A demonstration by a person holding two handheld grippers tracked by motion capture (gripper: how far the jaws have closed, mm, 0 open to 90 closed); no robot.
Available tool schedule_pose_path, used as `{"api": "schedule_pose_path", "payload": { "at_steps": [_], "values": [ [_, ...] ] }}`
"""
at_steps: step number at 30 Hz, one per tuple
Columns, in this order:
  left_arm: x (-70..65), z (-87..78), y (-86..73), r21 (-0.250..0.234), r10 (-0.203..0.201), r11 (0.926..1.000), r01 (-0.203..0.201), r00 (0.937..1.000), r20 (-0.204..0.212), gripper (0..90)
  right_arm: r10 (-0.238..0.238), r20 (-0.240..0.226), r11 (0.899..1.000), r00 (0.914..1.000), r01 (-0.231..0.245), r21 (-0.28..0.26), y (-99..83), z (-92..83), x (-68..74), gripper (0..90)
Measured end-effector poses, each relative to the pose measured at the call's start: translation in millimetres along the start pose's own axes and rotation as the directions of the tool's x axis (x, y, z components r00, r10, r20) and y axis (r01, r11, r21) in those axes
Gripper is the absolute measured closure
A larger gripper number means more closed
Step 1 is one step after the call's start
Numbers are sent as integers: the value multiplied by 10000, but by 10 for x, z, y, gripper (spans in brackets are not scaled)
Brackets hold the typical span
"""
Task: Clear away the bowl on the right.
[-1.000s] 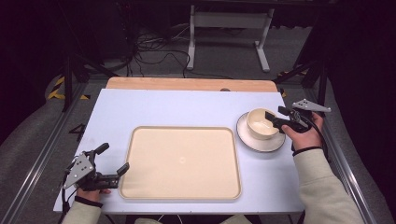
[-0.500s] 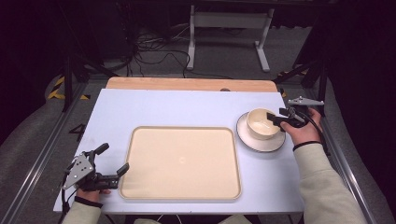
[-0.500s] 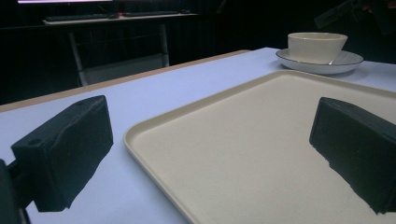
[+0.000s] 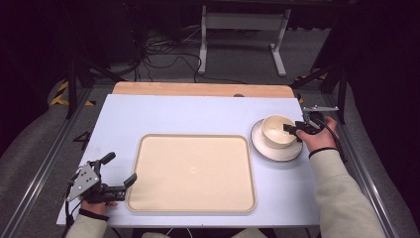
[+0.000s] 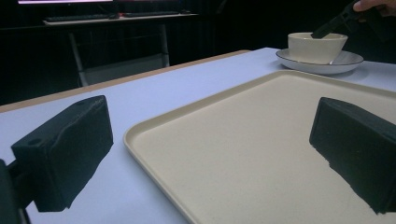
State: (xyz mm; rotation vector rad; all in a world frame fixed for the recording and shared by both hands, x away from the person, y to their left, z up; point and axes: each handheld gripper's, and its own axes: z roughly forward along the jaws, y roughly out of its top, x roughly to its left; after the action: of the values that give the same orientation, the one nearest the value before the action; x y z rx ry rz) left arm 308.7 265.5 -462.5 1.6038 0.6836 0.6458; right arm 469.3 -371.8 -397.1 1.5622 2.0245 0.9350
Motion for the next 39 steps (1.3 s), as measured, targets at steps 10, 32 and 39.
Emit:
{"api": "schedule_pose_path", "payload": {
  "at_steps": [10,32,39],
  "values": [
    [2,0,1,20,1,10000,-1,10000,12,2,343,120,9974,9993,-350,624,-20,89,-17,502],
    [-1,1,0,10,25,10000,-25,10000,0,2,1024,938,9878,9903,-1124,1082,-6,86,41,820],
    [-1,1,0,12,17,10000,-17,10000,-3,2,1386,910,9837,9862,-1477,1024,2,64,55,830]
  ]
}}
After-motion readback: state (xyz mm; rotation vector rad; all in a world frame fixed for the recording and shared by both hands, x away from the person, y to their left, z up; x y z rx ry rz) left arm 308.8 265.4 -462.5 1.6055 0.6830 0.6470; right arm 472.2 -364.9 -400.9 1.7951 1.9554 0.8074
